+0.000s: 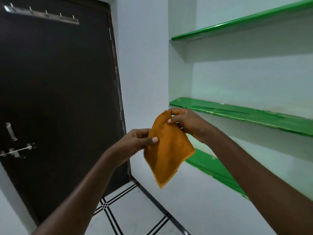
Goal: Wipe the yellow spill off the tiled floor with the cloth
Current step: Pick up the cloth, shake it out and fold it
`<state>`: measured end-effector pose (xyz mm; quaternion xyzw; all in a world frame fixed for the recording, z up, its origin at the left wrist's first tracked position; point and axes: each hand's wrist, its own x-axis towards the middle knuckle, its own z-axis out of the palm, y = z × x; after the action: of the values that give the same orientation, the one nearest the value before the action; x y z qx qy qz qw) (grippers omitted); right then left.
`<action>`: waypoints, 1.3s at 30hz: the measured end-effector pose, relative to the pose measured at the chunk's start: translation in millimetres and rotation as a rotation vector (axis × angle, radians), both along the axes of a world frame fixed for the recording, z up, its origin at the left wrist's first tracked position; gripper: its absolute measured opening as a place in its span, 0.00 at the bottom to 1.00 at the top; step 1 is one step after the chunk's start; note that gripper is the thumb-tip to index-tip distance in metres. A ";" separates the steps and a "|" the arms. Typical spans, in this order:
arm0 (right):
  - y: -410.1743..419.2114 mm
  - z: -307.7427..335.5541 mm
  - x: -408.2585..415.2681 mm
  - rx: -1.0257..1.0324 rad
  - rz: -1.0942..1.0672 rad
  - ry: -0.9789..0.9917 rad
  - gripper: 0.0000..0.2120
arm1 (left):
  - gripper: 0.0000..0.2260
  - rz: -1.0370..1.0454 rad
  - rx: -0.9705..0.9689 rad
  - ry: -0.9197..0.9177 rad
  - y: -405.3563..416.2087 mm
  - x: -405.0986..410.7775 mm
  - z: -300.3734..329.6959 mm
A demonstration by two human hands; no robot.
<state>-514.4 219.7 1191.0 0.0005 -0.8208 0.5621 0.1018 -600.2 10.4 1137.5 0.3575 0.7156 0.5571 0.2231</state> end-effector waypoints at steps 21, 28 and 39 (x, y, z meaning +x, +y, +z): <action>-58.5 -13.4 3.1 0.166 -0.250 0.160 0.08 | 0.13 0.184 -0.203 0.455 -53.1 27.1 80.2; -87.5 -17.0 7.8 -0.459 0.116 -0.070 0.21 | 0.12 0.212 -0.432 0.845 -48.5 20.1 134.7; -108.1 -6.0 -0.9 -0.269 -0.147 -0.122 0.23 | 0.19 0.480 -0.464 0.647 -78.9 -36.6 65.9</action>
<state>-515.3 111.6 1185.0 -0.1074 -0.7406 0.6569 0.0918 -636.7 -68.5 1203.4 0.2776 0.9168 0.2777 -0.0729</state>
